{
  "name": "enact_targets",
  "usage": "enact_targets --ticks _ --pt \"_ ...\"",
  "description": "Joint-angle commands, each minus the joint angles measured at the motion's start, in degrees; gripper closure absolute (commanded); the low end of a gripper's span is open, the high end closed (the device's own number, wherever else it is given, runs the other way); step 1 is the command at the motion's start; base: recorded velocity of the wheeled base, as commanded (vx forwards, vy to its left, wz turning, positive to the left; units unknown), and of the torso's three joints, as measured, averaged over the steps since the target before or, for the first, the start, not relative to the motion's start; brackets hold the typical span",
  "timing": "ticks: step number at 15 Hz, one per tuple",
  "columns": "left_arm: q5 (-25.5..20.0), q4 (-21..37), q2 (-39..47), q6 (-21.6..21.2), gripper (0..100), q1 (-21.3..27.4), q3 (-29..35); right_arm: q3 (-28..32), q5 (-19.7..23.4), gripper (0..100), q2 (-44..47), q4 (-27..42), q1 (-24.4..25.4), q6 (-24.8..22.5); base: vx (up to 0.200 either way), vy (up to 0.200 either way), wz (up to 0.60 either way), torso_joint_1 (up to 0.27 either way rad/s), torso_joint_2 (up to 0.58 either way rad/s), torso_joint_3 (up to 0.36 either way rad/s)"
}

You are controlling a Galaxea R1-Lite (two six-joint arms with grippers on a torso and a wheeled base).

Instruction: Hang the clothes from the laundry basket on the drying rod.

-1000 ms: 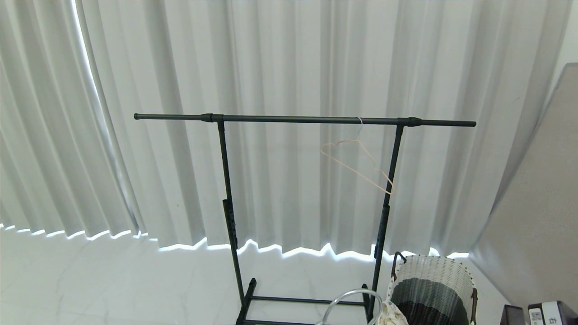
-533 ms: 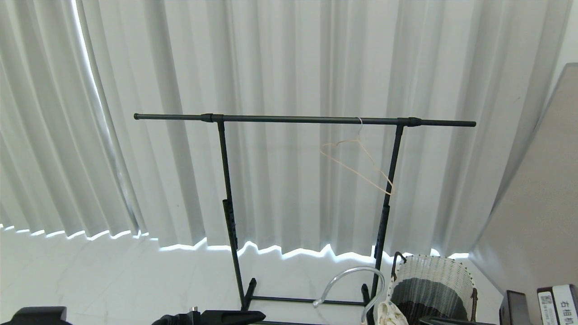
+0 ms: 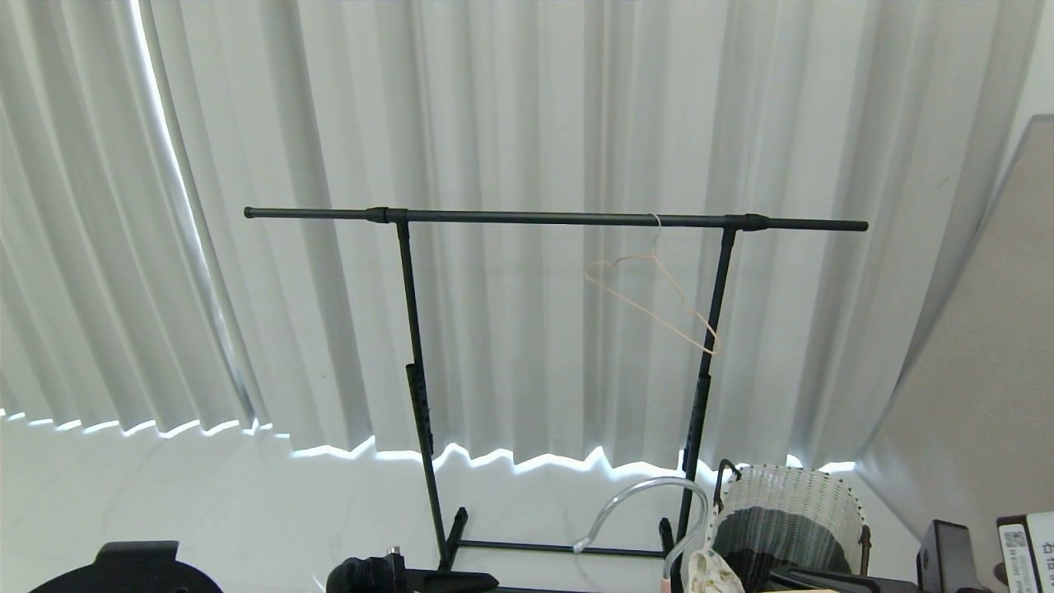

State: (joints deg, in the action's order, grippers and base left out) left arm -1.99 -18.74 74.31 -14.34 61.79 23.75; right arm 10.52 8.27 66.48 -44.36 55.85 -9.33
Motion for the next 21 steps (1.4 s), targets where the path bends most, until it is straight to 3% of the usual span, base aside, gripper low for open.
enact_targets --ticks 1,6,9,10,14,18,21 --pt "0.0 0.0 0.6 -0.2 100 0.0 0.0 -0.1 0.0 100 -0.6 0.0 0.0 0.0 0.0 0.0 0.0 0.0 0.0 0.0" --pt "0.1 0.0 1.2 -0.2 100 -0.3 0.0 -0.1 0.0 100 -0.6 0.0 -0.2 0.0 0.0 0.0 0.0 0.0 0.0 0.0" --pt "0.5 -1.3 2.3 -0.3 100 -3.3 0.1 -0.4 0.0 100 -0.6 0.0 -0.1 -0.8 0.0 0.0 0.0 0.0 0.0 0.0" --pt "0.6 -3.1 2.9 -0.3 100 -4.6 0.1 -0.5 0.0 0 -0.6 0.0 -0.1 -1.4 0.0 0.0 0.0 0.0 0.0 0.0" --pt "4.5 -9.1 5.9 -0.3 100 -5.5 -0.1 -0.5 -0.1 0 -0.2 0.1 -0.1 -1.7 0.0 0.0 0.0 0.0 0.0 0.0" --pt "4.8 -9.7 6.1 -0.3 100 -5.5 -0.1 -0.9 -1.1 0 -0.1 0.2 -0.1 -1.7 0.0 0.0 0.0 0.0 0.0 0.0" --pt "9.9 -9.9 6.1 -2.5 100 -6.8 0.1 -3.1 -2.8 0 0.0 0.3 -0.1 -1.4 0.0 0.0 0.0 0.0 0.0 0.0"
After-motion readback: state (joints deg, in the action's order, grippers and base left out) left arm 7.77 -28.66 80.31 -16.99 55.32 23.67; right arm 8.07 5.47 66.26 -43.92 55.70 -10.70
